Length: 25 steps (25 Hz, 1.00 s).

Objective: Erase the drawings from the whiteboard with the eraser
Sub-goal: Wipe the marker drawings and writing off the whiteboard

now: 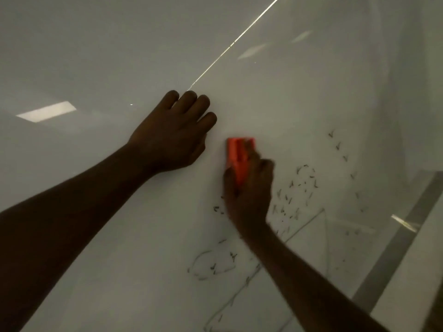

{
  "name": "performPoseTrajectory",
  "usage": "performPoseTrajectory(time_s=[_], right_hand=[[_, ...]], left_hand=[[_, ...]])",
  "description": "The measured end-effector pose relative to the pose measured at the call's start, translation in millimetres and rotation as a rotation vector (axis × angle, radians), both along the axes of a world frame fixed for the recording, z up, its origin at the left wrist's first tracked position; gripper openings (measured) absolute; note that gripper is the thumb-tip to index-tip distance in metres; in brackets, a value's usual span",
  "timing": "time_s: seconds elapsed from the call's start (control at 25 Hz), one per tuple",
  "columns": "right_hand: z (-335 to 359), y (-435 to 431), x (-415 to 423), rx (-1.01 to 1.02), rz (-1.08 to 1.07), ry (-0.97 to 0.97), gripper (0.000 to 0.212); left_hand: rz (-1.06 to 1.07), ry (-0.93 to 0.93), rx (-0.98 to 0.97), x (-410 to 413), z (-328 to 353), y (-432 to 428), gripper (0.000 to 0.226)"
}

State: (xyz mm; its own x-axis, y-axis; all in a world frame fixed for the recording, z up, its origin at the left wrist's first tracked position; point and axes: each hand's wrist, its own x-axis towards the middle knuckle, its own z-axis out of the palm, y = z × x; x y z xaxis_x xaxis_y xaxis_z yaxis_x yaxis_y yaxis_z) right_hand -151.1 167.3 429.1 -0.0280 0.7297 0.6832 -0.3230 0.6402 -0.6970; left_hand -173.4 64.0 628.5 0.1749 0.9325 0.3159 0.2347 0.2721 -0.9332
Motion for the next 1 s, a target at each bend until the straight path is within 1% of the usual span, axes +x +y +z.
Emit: performPoseTrajectory(time_s=[0.08,0.12,0.16,0.2,0.24,0.28,0.36,0.4,0.44,0.48,0.52,0.56,0.6,0.64,0.68,0.72,0.76,0.8,0.84,0.88,0.92,0.96,1.0], right_hand=[[-49,-89,4,0.414,0.070,-0.064,0.069],[-75,-102,5,0.577,0.092,-0.103,0.071],[-91,-90,8,0.696,0.086,-0.140,0.072],[-97,-61,9,0.750,0.032,-0.168,0.071],[-94,-27,11,0.674,-0.052,-0.192,0.068],[-88,4,13,0.500,-0.134,-0.203,0.066],[-70,58,21,0.052,-0.187,-0.221,0.061],[-65,67,22,-0.130,-0.183,-0.183,0.060],[-61,61,19,-0.223,-0.178,-0.130,0.058],[-62,41,16,-0.220,-0.181,-0.097,0.058],[-68,9,11,-0.145,-0.153,-0.086,0.058],[-82,-32,4,-0.056,-0.079,-0.119,0.058],[-96,-75,0,0.000,0.063,-0.162,0.055],[-114,-114,0,0.010,0.304,-0.220,0.046],[-121,-144,10,0.038,0.469,-0.262,0.039],[-126,-155,15,0.057,0.596,-0.256,0.028],[-132,-155,16,0.119,0.685,-0.206,0.008],[-133,-138,18,0.247,0.587,-0.202,0.012],[-128,-116,25,0.241,0.459,-0.211,0.020],[-130,-90,31,0.150,0.372,-0.199,0.021],[-129,-62,32,0.145,0.201,-0.206,0.033],[-130,-36,30,0.117,0.013,-0.258,0.047],[-126,-20,28,-0.043,-0.052,-0.233,0.054]], left_hand=[[-0.029,0.013,-0.003,-1,0,0,0.033],[-0.049,0.012,-0.006,-3,0,-1,0.033],[-0.073,0.012,-0.006,-5,0,-2,0.033],[-0.091,0.013,-0.004,-7,0,-3,0.033],[-0.102,0.018,-0.003,-7,0,-2,0.033],[-0.115,0.025,-0.005,-7,0,0,0.033],[-0.129,0.045,-0.007,-6,-2,3,0.032],[-0.128,0.046,-0.010,-6,-3,3,0.032],[-0.118,0.045,-0.013,-6,-3,2,0.032],[-0.104,0.041,-0.011,-7,-2,1,0.032],[-0.098,0.034,-0.001,-7,-1,0,0.033],[-0.104,0.028,0.001,-6,-2,1,0.033],[-0.118,0.016,-0.014,-5,-5,2,0.034],[-0.134,-0.003,-0.055,-3,-12,4,0.034],[-0.147,-0.020,-0.127,-2,-22,7,0.035],[-0.146,-0.024,-0.209,-3,-35,10,0.035],[-0.133,-0.017,-0.277,-4,-48,12,0.035],[-0.120,-0.016,-0.309,-4,-55,13,0.035],[-0.116,-0.033,-0.304,-5,-57,14,0.034],[-0.124,-0.056,-0.290,-6,-57,14,0.032],[-0.138,-0.067,-0.282,-6,-56,14,0.032],[-0.149,-0.068,-0.276,-6,-57,14,0.033],[-0.155,-0.066,-0.260,-5,-57,15,0.036]])
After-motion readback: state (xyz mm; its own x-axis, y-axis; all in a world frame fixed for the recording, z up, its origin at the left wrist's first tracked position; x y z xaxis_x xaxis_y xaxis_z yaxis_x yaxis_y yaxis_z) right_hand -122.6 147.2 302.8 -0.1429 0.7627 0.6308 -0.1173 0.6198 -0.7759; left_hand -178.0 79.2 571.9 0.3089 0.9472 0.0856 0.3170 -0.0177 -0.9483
